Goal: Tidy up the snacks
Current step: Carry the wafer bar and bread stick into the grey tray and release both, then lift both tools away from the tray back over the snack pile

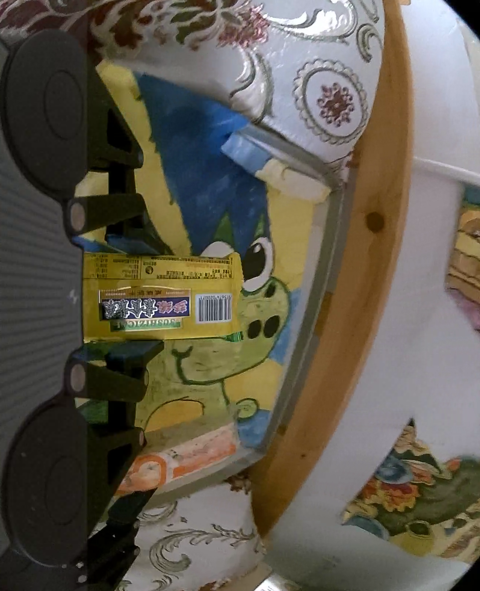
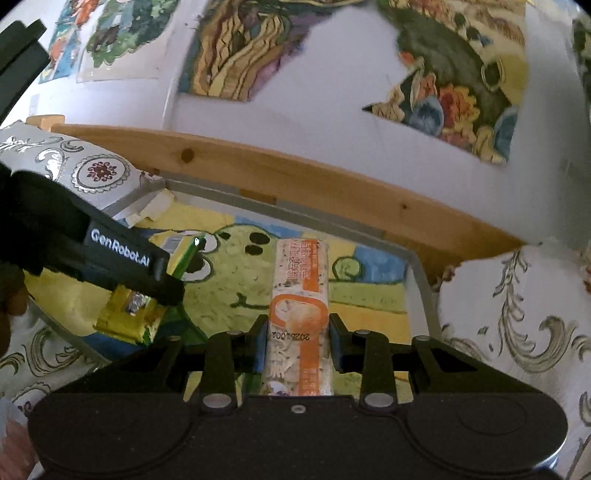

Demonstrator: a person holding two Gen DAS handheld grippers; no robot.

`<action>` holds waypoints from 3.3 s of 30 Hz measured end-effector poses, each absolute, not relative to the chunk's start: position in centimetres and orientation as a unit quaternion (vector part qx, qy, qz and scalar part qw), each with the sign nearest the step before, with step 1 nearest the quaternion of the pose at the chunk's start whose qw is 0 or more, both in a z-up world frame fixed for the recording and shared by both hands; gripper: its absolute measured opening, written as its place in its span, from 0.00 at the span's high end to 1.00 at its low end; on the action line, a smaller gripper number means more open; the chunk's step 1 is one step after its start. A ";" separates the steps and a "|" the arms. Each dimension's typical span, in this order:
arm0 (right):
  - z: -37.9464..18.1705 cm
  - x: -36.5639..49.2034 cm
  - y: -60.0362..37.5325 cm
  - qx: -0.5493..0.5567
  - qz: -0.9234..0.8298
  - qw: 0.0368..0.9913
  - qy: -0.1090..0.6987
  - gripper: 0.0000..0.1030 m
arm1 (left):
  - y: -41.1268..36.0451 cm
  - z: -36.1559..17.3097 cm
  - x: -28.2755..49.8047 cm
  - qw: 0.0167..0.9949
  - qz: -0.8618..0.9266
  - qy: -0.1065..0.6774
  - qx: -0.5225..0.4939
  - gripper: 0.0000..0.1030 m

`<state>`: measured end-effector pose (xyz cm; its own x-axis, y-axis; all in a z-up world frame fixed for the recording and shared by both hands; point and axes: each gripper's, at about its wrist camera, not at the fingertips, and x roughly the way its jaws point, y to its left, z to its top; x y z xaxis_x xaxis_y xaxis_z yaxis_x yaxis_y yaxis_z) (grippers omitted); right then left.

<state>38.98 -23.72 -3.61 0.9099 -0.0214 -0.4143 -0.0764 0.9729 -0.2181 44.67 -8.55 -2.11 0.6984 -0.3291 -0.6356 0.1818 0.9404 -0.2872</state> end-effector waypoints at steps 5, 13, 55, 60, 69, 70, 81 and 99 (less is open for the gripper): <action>-3.9 39.4 -24.4 -0.099 0.019 0.969 0.224 0.66 | -9.4 -2.4 44.9 0.914 -0.135 0.373 -0.088 0.50; -3.7 39.1 -25.8 -0.066 0.010 0.972 0.226 0.51 | -9.9 -2.2 44.8 0.911 -0.125 0.383 -0.088 0.46; 5.5 11.6 -23.4 -0.009 0.022 0.999 0.041 0.01 | -2.7 7.4 17.8 0.983 -0.069 0.161 -0.059 0.00; 4.5 9.3 -22.8 -0.017 0.016 0.998 0.056 0.01 | -1.5 6.2 15.5 0.981 -0.068 0.169 -0.069 0.00; 3.1 6.8 -21.7 -0.016 0.012 0.996 0.082 0.01 | 0.6 4.3 12.4 0.979 -0.057 0.182 -0.077 0.00; 2.9 6.6 -21.5 -0.016 0.013 0.996 0.087 0.01 | 0.8 4.1 12.0 0.979 -0.055 0.182 -0.077 0.00; 0.3 6.3 -19.9 -0.028 0.031 0.983 0.176 0.01 | 2.6 0.3 10.9 0.948 -0.029 0.305 -0.086 0.00; -3.6 7.9 -18.0 -0.015 0.082 0.944 0.318 0.01 | 1.7 -1.4 11.7 0.921 -0.022 0.387 -0.036 0.00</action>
<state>7.93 -17.98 -3.60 0.7845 0.1459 -0.6027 -0.1650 0.9860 0.0238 11.69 1.68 -1.40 0.6991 -0.0686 -0.7118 0.0127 0.9964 -0.0837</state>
